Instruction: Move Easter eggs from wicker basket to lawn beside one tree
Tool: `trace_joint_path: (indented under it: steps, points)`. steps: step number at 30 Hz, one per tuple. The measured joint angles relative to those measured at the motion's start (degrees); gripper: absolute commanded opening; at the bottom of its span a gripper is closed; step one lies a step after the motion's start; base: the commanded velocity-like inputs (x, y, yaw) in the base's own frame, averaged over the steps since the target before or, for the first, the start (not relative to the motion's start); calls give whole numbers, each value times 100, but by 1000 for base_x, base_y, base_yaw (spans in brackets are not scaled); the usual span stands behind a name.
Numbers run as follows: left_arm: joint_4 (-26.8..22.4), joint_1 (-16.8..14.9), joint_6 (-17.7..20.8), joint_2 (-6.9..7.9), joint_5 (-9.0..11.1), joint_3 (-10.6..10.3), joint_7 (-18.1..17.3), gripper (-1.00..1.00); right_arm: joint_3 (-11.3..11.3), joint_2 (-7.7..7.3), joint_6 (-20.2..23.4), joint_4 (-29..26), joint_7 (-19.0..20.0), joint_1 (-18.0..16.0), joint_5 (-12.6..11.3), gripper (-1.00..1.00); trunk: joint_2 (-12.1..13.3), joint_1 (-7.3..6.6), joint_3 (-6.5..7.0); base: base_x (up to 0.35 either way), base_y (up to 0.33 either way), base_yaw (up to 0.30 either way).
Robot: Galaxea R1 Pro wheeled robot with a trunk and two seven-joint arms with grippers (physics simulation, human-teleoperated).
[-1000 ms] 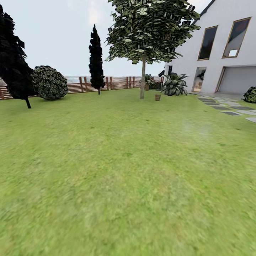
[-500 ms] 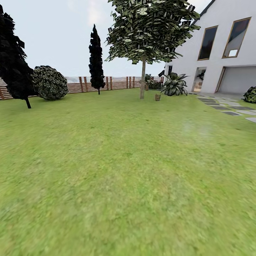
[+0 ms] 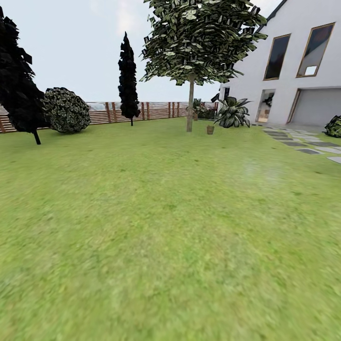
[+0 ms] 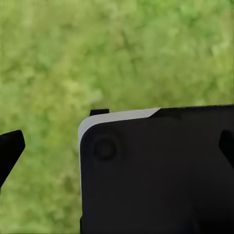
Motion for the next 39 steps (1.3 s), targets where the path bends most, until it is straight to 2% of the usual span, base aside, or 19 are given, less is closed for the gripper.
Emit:
trace_joint_path:
  steps: [39]
  points:
    - [1, 0, -73, 6, 0, 0, 0, 100, 0, 0, -1, -1, 0, 0, 3, 100, 0, -1, 0, 223, 0, 0]
